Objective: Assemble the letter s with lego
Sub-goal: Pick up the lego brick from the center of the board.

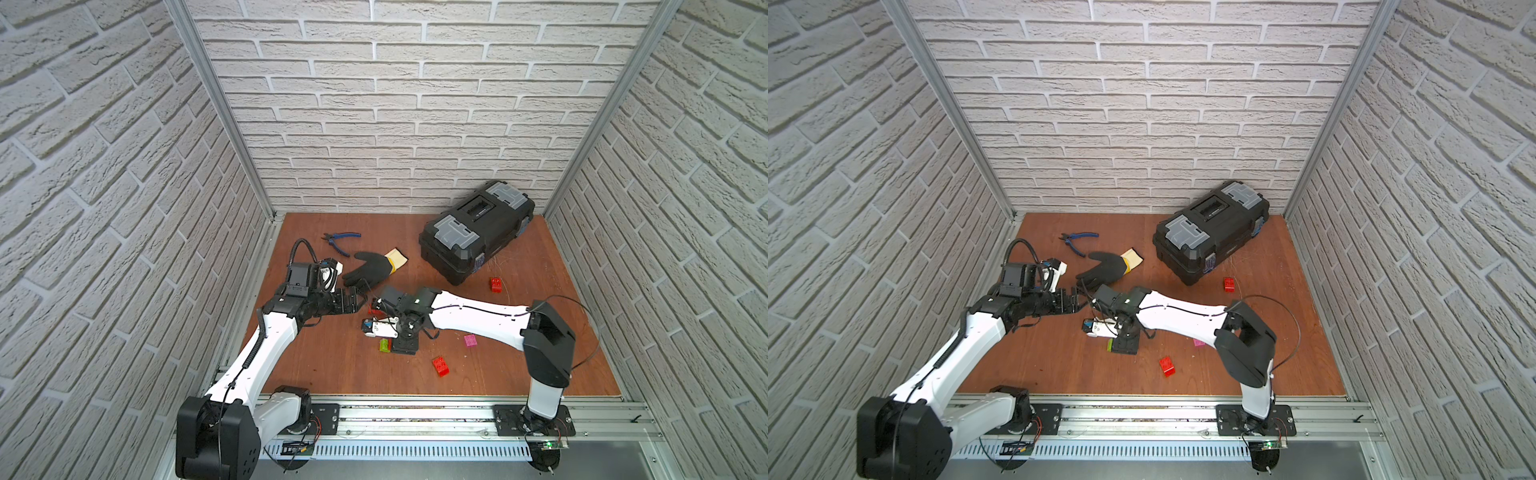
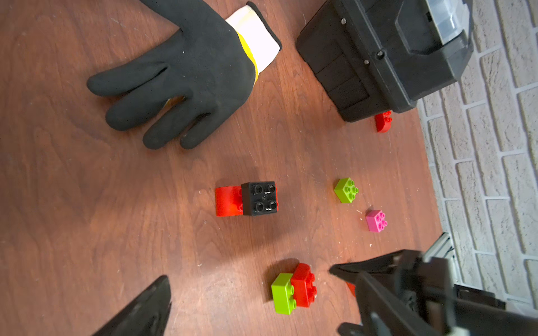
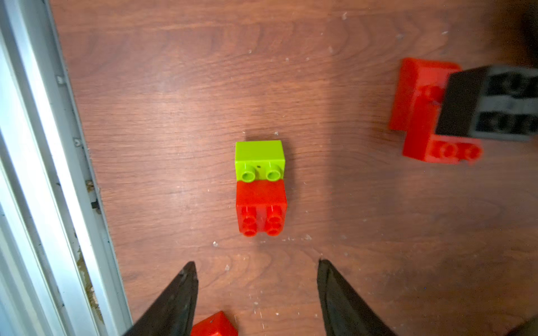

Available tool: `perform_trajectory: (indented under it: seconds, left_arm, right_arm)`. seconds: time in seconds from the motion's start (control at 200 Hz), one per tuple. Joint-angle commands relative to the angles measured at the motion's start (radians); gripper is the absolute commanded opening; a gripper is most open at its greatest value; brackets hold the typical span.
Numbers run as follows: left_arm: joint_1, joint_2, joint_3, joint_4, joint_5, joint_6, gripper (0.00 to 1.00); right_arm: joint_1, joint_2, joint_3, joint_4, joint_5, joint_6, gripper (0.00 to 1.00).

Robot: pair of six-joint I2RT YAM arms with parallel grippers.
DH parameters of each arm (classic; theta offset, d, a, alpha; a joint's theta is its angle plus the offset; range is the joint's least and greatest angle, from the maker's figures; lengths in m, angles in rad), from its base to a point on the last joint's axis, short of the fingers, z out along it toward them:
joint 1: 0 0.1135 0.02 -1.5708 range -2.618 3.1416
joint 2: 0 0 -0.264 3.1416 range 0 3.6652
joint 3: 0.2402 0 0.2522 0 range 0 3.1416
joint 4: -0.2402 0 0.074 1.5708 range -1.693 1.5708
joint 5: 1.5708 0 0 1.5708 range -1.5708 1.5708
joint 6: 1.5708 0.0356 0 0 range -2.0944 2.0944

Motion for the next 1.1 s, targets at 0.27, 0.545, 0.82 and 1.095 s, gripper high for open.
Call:
perform_trajectory:
  seconds: [0.27,0.545,0.82,1.095]
  left_arm:
    - [-0.165,0.01,0.114,-0.152,-0.159,0.315,0.98]
    - [-0.317,0.043,0.169,-0.305,-0.202,0.596,0.98]
    - [-0.528,0.207,0.22,-0.366,-0.406,0.72,0.97]
    - [-0.643,0.31,0.226,-0.27,-0.44,0.789,0.91]
  right_arm:
    - [-0.132,-0.29,-0.294,0.248,-0.135,0.136,0.72]
    - [-0.222,-0.451,-0.504,0.447,-0.252,0.282,0.75]
    - [-0.279,-0.583,-0.662,0.586,-0.316,0.386,0.76]
    - [-0.318,-0.682,-0.794,0.684,-0.345,0.47,0.78]
